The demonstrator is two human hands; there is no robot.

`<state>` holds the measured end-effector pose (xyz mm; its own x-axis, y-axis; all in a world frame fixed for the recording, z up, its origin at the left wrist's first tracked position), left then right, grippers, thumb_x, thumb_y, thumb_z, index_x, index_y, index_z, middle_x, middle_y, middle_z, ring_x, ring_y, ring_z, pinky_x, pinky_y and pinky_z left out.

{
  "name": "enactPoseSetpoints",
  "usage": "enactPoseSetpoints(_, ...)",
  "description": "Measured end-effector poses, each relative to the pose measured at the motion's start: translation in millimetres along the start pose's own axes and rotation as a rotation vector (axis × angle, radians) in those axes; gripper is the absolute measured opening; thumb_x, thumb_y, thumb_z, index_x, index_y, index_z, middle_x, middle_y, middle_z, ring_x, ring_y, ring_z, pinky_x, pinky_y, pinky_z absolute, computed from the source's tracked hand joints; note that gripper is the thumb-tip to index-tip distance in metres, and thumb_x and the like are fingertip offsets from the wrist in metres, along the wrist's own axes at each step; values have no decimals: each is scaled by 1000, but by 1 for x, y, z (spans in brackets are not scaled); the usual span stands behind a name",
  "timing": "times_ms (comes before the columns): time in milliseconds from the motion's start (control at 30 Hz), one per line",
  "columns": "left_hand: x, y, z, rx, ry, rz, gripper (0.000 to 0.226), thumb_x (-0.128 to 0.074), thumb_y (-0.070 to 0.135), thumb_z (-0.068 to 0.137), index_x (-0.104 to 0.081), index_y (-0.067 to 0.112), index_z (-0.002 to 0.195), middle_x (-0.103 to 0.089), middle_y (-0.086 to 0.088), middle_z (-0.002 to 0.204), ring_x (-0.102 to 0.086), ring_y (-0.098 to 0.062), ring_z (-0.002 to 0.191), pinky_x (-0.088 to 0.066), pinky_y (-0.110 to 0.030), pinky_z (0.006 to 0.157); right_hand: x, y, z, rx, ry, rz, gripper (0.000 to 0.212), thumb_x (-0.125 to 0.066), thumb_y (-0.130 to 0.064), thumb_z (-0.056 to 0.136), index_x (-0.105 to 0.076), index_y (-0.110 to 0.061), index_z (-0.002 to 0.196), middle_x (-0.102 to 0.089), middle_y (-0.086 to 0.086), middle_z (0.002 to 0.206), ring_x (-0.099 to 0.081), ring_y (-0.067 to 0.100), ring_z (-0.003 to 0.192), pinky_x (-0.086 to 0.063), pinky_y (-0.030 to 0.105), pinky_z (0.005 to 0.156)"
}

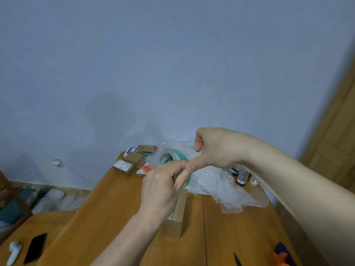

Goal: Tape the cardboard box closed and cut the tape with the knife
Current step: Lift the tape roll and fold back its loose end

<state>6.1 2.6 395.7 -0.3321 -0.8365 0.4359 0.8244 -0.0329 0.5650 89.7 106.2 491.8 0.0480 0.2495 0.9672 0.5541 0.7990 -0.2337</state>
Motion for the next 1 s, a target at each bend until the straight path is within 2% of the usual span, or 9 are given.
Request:
enactPoseSetpoints(200, 4, 5, 0, -52, 19, 51, 32, -56, 50, 95, -79, 27, 95, -75, 8, 75, -70, -12, 69, -54, -39, 54, 0, 2, -1, -13, -16, 3, 63, -83, -61, 68, -55, -21, 107, -57, -8, 91, -54, 10, 74, -42, 29, 61)
enactPoseSetpoints(300, 6, 4, 0, 39, 35, -50, 35, -57, 53, 94, -81, 28, 96, -74, 8, 71, -66, -9, 65, -54, -34, 54, 2, 7, -2, 14, 19, 71, 59, -81, -65, 68, -54, -25, 103, -58, -7, 91, -55, 12, 72, -43, 30, 62)
enactPoseSetpoints(367, 7, 0, 0, 171, 42, -190, 36, -59, 54, 89, -82, 28, 99, -77, 12, 77, -70, -6, 73, -56, -29, 64, 13, 9, -8, 72, 132, 229, 47, -77, -63, 75, -56, -28, 97, -61, -7, 89, -55, 11, 70, -45, 29, 63)
enactPoseSetpoints(467, 2, -8, -2, 322, 3, -356, 26, -68, 45, 89, -83, 28, 101, -80, 16, 91, -74, -5, 90, -60, -36, 82, 36, 15, -30, 258, 479, 397, 18, -69, -47, 89, -62, -30, 91, -63, -9, 85, -59, 4, 71, -49, 28, 68)
enactPoseSetpoints(567, 0, -9, -1, 395, -16, -459, 18, -70, 36, 92, -82, 26, 99, -81, 10, 91, -75, -8, 92, -60, -35, 86, 30, 10, -53, 466, 687, 190, 10, -61, -40, 94, -68, -33, 96, -62, -14, 99, -59, 7, 96, -50, 32, 85)
enactPoseSetpoints(667, 2, 1, 0, 390, -37, -529, 16, -68, 30, 94, -82, 22, 97, -81, 5, 87, -74, -12, 86, -58, -22, 74, 3, 2, -55, 571, 676, -163, 24, -57, -42, 94, -73, -31, 108, -65, -11, 108, -57, 13, 106, -46, 36, 94)
enactPoseSetpoints(733, 3, 7, 1, 360, -52, -528, 17, -66, 30, 95, -82, 24, 96, -79, 1, 85, -71, -17, 82, -58, -32, 73, -6, -2, -53, 602, 661, -309, 28, -57, -42, 92, -76, -30, 108, -69, -11, 109, -59, 15, 109, -46, 39, 96)
enactPoseSetpoints(833, 3, 13, 1, 333, -64, -538, 17, -65, 30, 95, -81, 25, 96, -76, -10, 84, -66, -34, 83, -54, -49, 77, -9, -4, -52, 597, 663, -373, 29, -54, -41, 92, -78, -30, 105, -71, -13, 104, -62, 17, 108, -46, 40, 97)
enactPoseSetpoints(1000, 5, 15, 0, 291, -79, -468, 22, -62, 34, 96, -82, 26, 101, -76, -4, 82, -66, -30, 80, -55, -48, 74, -5, -3, -52, 555, 649, -291, 17, -63, -36, 91, -79, -33, 95, -71, -15, 87, -64, 16, 95, -44, 37, 91)
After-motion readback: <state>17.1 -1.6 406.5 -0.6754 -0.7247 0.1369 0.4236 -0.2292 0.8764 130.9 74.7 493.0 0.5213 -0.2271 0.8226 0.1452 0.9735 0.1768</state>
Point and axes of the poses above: each hand's wrist, its own z-axis towards the middle knuckle, its own x-axis out of the back of the hand, y = z × x, the point moved 6 cm from there along z, towards the middle knuckle
